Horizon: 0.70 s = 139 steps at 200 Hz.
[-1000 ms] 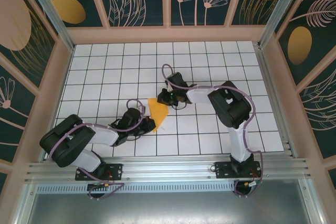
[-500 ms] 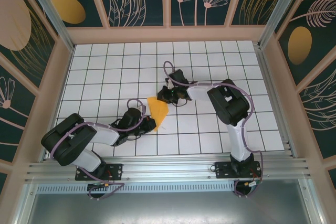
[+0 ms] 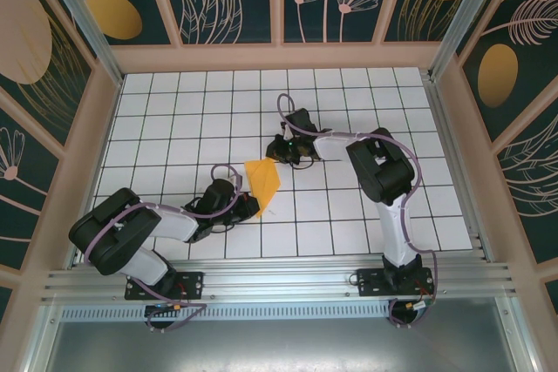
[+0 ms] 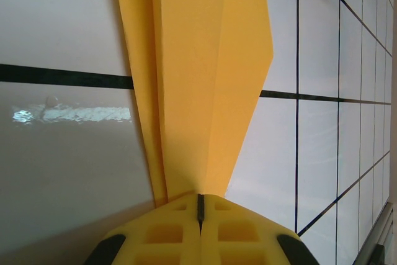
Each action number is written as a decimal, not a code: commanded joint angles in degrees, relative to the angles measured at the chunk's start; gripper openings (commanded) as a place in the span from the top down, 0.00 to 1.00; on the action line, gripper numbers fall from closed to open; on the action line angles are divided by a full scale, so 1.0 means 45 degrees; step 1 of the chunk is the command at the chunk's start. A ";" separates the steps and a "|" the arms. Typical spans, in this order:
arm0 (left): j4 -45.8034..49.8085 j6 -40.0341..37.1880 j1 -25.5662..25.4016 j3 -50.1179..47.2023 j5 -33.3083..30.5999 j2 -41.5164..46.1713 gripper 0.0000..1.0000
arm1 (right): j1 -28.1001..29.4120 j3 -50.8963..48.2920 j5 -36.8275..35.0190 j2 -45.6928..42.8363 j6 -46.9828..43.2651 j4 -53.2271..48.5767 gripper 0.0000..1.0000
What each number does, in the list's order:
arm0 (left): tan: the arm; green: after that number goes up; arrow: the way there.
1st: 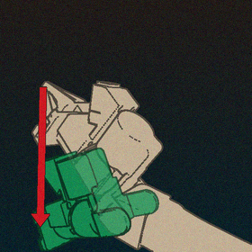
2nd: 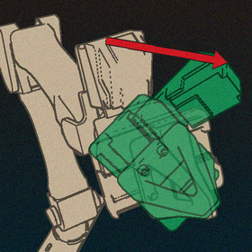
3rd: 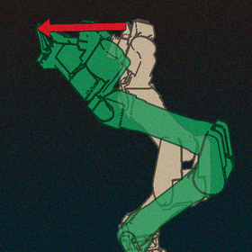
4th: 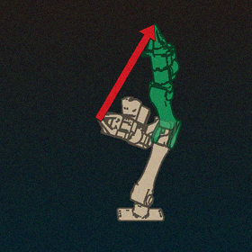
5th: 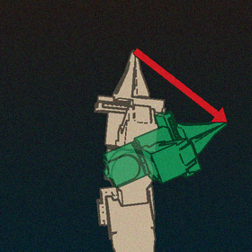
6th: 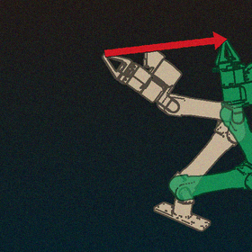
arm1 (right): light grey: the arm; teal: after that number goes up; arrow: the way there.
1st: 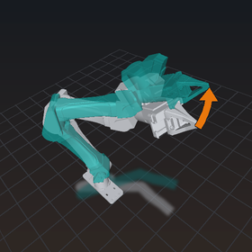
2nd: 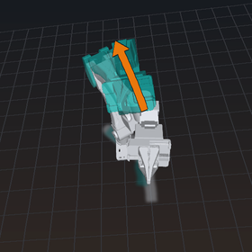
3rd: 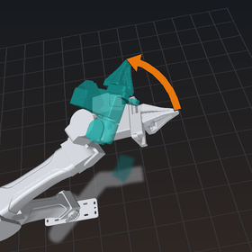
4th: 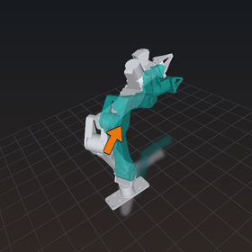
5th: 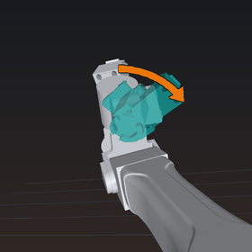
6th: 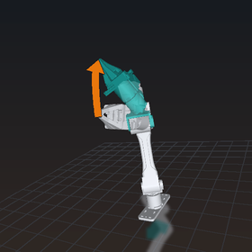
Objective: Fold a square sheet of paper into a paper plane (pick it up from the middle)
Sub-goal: Fourth fold the wing at the center of the table.
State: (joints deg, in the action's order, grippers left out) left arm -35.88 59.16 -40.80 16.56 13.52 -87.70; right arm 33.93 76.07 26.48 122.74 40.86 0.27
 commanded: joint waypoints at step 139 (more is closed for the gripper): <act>0.5635 -0.1763 -0.0092 0.0184 -0.0245 0.1645 0.93 | 0.1001 -0.3306 -0.1704 -0.4436 -0.0708 -0.0510 0.80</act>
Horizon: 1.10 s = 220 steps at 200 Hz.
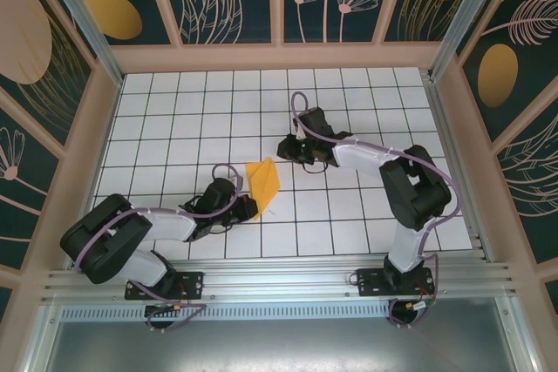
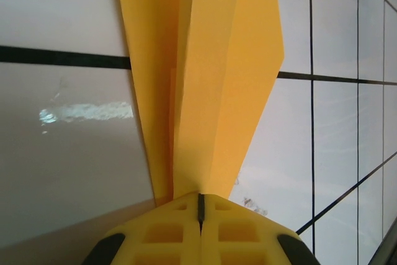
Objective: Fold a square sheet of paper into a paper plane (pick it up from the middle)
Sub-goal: Fourth fold the wing at the center of the table.
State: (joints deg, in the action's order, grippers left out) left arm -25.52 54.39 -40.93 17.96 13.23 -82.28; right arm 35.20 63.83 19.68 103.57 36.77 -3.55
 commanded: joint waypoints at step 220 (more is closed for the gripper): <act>0.7530 -0.2308 0.0147 0.3763 -0.3293 0.1180 0.66 | 0.2132 -0.4074 -0.1190 -0.2104 0.2293 0.2271 0.71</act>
State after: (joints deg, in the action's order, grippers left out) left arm 3.88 46.50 -40.80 33.23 2.31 -75.79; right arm 43.99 47.13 14.76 96.42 45.19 3.60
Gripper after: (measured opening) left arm 0.349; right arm 0.288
